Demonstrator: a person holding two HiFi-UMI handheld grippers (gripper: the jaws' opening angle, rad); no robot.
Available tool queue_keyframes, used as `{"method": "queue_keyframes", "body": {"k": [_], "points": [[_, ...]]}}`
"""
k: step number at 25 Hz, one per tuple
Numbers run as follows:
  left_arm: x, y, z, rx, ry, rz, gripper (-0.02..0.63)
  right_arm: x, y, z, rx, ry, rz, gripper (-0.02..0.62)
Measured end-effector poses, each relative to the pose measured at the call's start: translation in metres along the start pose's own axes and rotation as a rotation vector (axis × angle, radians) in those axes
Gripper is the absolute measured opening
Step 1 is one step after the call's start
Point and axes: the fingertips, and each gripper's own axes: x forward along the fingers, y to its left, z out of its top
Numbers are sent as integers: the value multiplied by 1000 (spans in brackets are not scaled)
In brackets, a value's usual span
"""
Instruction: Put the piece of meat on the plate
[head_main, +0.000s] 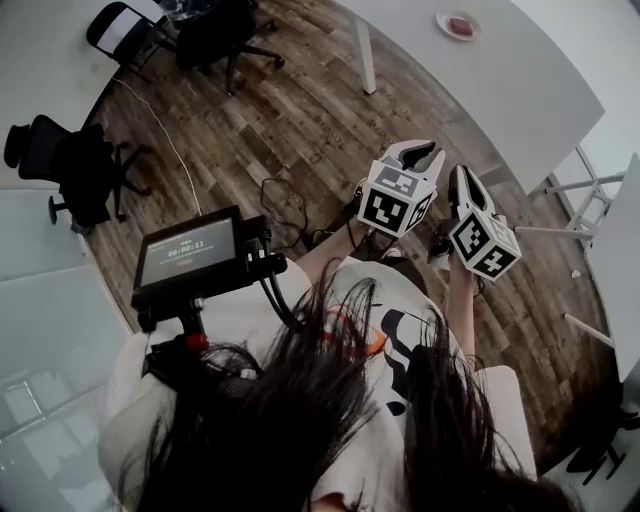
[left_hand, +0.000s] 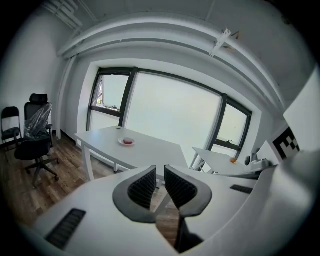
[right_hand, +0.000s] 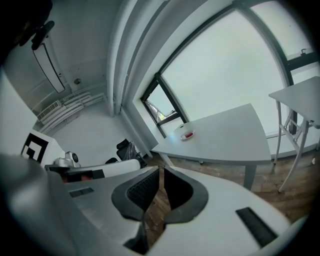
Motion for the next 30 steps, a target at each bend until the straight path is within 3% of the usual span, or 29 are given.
{"method": "queue_keyframes", "body": {"k": [5, 10, 19, 26, 30], "points": [[-75, -15, -22, 1, -6, 27, 58, -44, 49, -35, -8, 20, 48, 38], [-115, 4, -20, 15, -24, 58, 58, -47, 87, -52, -14, 35, 66, 38], [-113, 1, -20, -16, -25, 37, 58, -52, 76, -36, -5, -12, 48, 38], [-133, 22, -43, -6, -23, 46, 58, -48, 88, -65, -15, -1, 52, 38], [-166, 38, -72, -17, -15, 29, 58, -56, 124, -106, -44, 5, 60, 38]]}}
